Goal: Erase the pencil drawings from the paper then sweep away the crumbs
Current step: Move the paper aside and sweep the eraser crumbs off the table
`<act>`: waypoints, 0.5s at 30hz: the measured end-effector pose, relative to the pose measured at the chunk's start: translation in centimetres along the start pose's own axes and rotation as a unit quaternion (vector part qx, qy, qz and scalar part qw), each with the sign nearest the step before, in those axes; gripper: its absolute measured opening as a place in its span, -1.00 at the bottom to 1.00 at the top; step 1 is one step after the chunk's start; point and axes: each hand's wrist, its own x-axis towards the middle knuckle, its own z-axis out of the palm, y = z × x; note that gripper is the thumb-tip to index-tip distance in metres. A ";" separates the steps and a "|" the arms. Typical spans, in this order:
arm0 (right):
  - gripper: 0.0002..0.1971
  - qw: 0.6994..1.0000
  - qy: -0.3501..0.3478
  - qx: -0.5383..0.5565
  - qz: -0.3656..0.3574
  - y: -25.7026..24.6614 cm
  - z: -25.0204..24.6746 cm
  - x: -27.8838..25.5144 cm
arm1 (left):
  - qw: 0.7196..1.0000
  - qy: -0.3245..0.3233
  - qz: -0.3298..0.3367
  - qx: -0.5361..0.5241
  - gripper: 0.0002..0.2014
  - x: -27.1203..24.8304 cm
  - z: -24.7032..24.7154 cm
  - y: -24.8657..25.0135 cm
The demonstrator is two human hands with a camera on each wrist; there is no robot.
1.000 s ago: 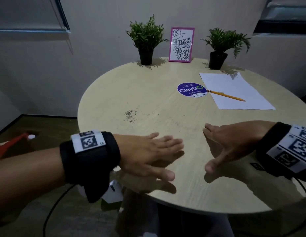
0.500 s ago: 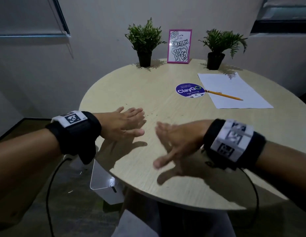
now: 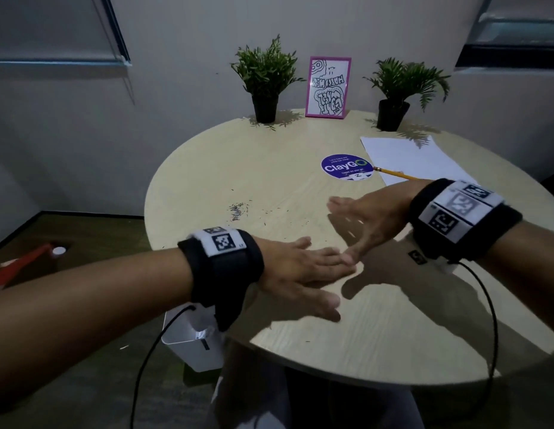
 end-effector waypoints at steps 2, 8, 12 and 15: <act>0.53 0.999 -0.032 -0.022 0.023 0.7 0.5 -0.3 | 0.998 0.000 -0.044 -0.036 -0.31 -0.5 -0.1 -1.9; 0.59 0.995 -0.073 -0.060 0.033 -2.5 1.4 0.1 | 0.972 -0.017 -0.236 -0.007 -0.20 -3.3 -1.4 -7.1; 0.46 0.994 -0.040 -0.097 -0.013 -7.6 0.0 2.2 | 0.956 -0.053 -0.290 -0.011 -0.07 -5.4 -1.9 -8.9; 0.62 0.996 -0.002 -0.066 -0.065 -10.3 -2.0 3.9 | 0.951 -0.033 -0.306 -0.031 -0.04 -7.1 -2.1 -9.0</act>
